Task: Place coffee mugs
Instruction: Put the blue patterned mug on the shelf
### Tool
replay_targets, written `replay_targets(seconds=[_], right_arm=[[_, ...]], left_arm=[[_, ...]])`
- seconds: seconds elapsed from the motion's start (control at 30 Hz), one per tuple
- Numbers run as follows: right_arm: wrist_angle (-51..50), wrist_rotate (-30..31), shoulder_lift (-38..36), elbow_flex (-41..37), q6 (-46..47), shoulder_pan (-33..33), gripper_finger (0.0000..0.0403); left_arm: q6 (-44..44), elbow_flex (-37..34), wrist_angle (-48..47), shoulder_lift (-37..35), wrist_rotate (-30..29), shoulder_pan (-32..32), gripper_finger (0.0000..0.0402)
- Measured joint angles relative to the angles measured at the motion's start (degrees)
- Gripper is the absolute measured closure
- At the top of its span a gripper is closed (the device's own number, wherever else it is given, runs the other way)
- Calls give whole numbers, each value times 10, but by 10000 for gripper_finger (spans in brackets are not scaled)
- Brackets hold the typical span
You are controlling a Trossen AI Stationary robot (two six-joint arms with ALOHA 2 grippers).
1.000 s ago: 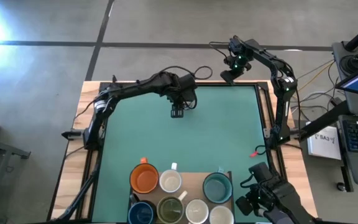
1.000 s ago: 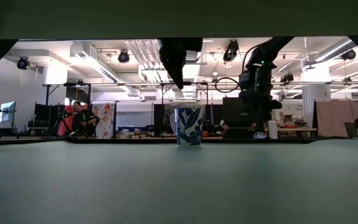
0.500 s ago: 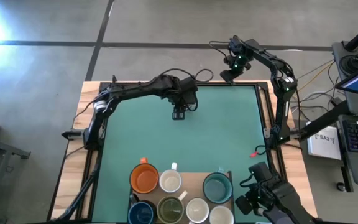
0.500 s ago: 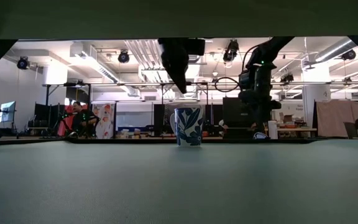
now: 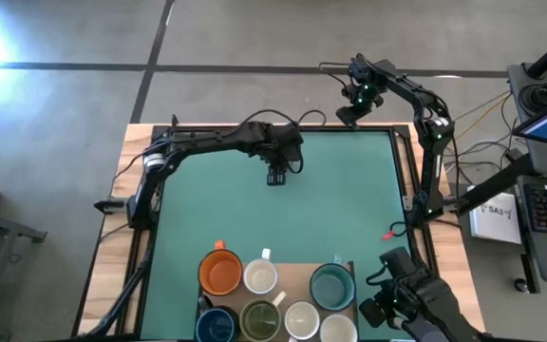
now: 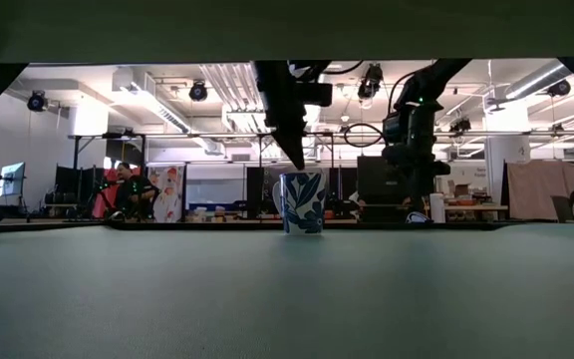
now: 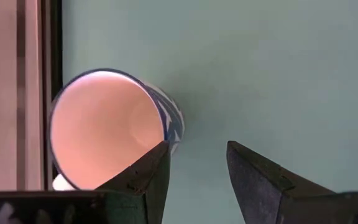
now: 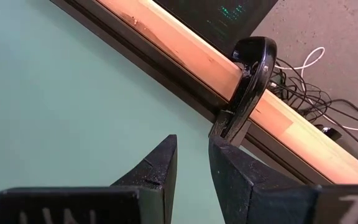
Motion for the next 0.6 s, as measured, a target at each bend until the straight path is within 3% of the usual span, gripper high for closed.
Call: replay_targets(seconds=[0.6], right_arm=[[1, 0, 0, 0, 0, 0, 321]], left_arm=[[-19, -39, 58, 6, -24, 1, 271]])
